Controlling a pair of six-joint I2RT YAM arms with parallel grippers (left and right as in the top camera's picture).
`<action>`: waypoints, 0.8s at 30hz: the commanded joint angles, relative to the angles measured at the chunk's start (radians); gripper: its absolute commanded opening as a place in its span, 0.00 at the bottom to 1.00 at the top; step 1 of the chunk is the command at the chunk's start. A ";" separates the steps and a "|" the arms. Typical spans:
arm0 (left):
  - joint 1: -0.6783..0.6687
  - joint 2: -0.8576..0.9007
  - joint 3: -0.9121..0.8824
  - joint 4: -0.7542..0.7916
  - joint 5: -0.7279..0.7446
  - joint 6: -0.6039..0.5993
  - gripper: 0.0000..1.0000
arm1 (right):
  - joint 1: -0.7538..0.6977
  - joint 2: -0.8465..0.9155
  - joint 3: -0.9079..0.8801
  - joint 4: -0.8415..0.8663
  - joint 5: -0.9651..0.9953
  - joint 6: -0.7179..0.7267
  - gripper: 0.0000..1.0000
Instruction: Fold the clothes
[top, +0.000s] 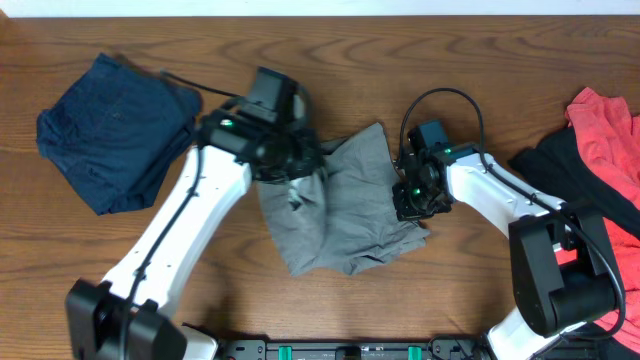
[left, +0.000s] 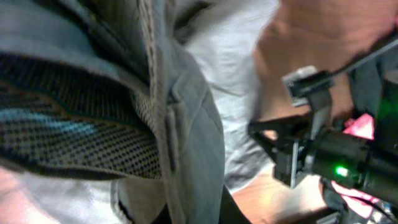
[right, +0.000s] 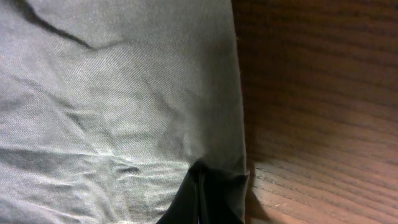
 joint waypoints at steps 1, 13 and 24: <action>-0.050 0.023 0.026 0.042 0.051 -0.053 0.06 | 0.000 0.024 -0.057 0.009 0.010 0.008 0.01; -0.170 0.059 0.025 0.163 0.050 -0.188 0.06 | 0.000 0.024 -0.077 0.019 0.010 0.013 0.01; -0.213 0.061 0.025 0.200 0.079 -0.289 0.34 | 0.000 0.024 -0.077 0.017 0.010 0.028 0.01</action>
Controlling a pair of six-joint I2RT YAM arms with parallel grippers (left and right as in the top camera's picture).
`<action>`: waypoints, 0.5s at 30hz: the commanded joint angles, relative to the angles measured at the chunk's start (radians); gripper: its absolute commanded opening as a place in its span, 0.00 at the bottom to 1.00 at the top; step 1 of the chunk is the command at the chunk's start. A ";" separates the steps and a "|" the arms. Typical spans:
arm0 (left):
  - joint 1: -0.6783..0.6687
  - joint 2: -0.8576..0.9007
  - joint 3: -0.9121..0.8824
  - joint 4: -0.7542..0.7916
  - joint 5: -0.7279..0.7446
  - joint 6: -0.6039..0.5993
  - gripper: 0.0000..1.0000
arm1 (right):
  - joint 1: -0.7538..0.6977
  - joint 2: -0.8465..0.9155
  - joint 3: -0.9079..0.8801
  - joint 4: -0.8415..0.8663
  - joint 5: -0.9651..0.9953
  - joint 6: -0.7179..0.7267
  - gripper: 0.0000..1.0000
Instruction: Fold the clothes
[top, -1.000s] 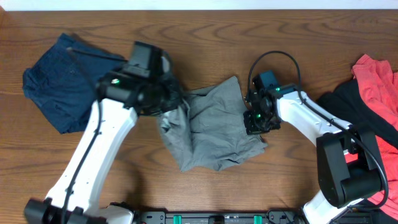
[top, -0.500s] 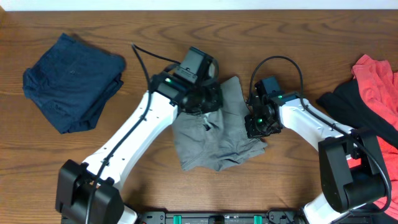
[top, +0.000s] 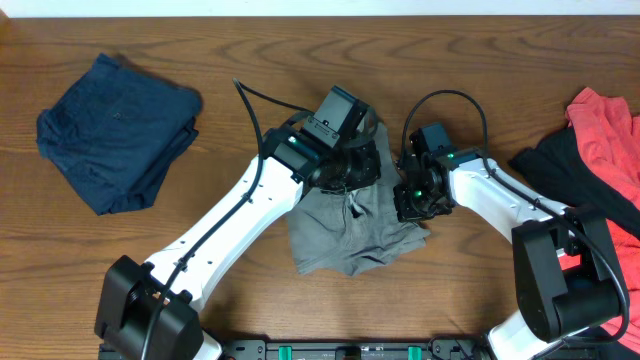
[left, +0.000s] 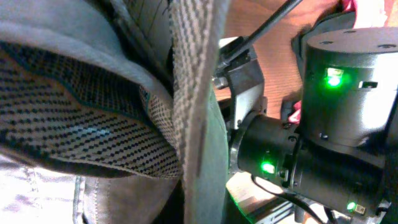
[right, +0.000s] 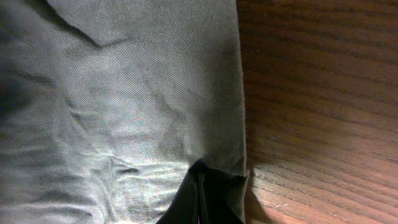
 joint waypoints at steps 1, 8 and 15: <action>-0.008 0.003 0.025 0.023 0.074 -0.052 0.47 | 0.004 0.041 -0.050 -0.013 0.017 0.025 0.01; 0.077 -0.030 0.025 0.054 0.198 0.086 0.63 | -0.038 -0.016 0.047 -0.191 0.113 0.069 0.01; 0.292 -0.058 0.025 0.053 0.029 0.282 0.63 | -0.148 -0.179 0.289 -0.422 0.229 0.117 0.01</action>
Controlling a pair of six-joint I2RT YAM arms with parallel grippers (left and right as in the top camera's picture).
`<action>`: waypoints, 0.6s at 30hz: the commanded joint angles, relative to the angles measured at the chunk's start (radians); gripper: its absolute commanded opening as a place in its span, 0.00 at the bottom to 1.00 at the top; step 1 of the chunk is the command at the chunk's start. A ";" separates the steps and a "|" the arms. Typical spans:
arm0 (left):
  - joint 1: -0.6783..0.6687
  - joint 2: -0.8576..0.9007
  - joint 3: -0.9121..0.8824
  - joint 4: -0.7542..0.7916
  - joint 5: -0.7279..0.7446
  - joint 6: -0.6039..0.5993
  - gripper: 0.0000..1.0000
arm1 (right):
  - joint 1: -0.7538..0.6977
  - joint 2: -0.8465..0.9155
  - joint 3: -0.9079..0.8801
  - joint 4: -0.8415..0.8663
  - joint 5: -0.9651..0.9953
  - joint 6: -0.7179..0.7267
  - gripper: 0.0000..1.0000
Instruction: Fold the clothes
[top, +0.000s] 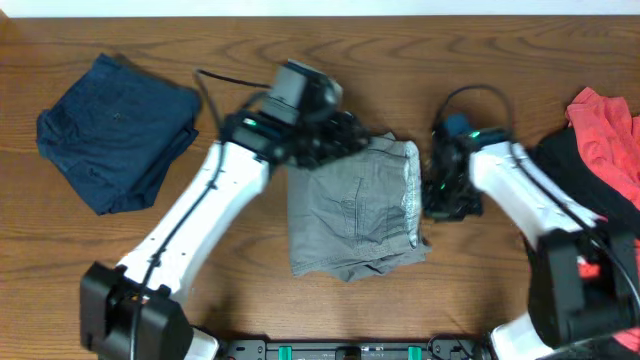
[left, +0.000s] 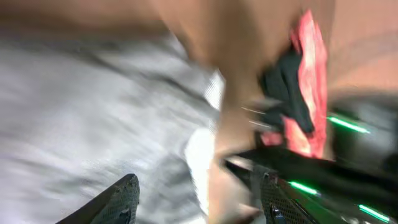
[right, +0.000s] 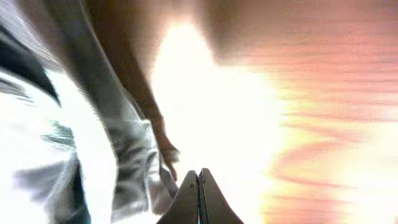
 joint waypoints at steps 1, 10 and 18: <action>0.103 -0.017 0.023 -0.003 -0.158 0.148 0.63 | -0.051 -0.138 0.150 -0.035 0.048 0.027 0.01; 0.188 0.156 0.023 0.050 -0.212 0.247 0.64 | 0.005 -0.238 0.201 -0.043 -0.276 -0.067 0.04; 0.187 0.359 0.023 0.035 -0.152 0.247 0.64 | 0.160 -0.195 -0.011 0.062 -0.289 0.008 0.03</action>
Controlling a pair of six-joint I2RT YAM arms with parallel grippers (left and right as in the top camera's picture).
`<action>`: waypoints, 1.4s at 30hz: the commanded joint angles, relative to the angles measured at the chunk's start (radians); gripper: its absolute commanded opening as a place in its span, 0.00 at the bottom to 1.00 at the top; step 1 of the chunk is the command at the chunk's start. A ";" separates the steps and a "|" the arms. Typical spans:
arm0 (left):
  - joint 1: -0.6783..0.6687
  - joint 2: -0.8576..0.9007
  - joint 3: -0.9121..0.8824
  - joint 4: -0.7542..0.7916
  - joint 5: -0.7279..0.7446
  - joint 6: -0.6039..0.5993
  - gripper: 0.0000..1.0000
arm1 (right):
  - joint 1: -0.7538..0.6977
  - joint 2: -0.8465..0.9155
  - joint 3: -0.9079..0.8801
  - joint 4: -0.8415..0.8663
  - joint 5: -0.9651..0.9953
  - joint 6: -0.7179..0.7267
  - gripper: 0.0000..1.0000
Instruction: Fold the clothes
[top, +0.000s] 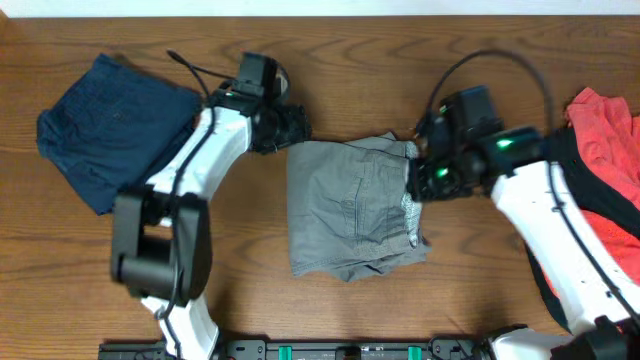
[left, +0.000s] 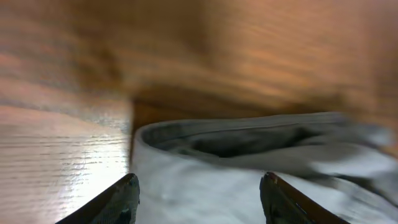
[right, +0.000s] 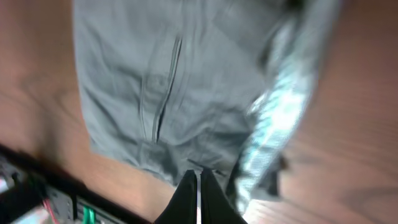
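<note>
Grey shorts (top: 345, 210) lie folded in half at the table's middle, zip side up, with the waistband lining showing along the right edge. My left gripper (top: 290, 128) sits at the shorts' top left corner. In the left wrist view it (left: 202, 186) is open, with the grey cloth (left: 249, 155) below and nothing held. My right gripper (top: 422, 183) hangs over the shorts' right edge. In the right wrist view its jaws (right: 199, 175) are shut and empty, above the shorts (right: 174, 81).
A folded navy garment (top: 115, 130) lies at the far left. A red garment (top: 605, 125) and a black one (top: 560, 160) are heaped at the right edge, close behind my right arm. Bare wood (top: 380, 60) runs along the back.
My left gripper has moved from over the shorts' top edge back to their top left corner, still open. My right gripper has moved from beside the right edge to above it. The shorts lie unchanged.
At first my left gripper held up the left side of the spread shorts while my right was shut on their right edge. Then the left side was over the right half. Afterwards the shorts lay folded and both grippers were off the cloth, as now.
</note>
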 joint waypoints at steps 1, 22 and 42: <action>0.002 0.053 0.014 -0.019 0.034 0.024 0.64 | 0.059 0.032 -0.098 0.042 -0.034 0.060 0.03; -0.023 0.081 0.013 -0.516 -0.033 0.024 0.49 | -0.014 0.212 -0.418 0.493 0.497 0.305 0.11; 0.040 -0.179 0.015 0.049 0.114 0.217 0.82 | -0.134 0.065 -0.046 0.273 0.433 0.114 0.38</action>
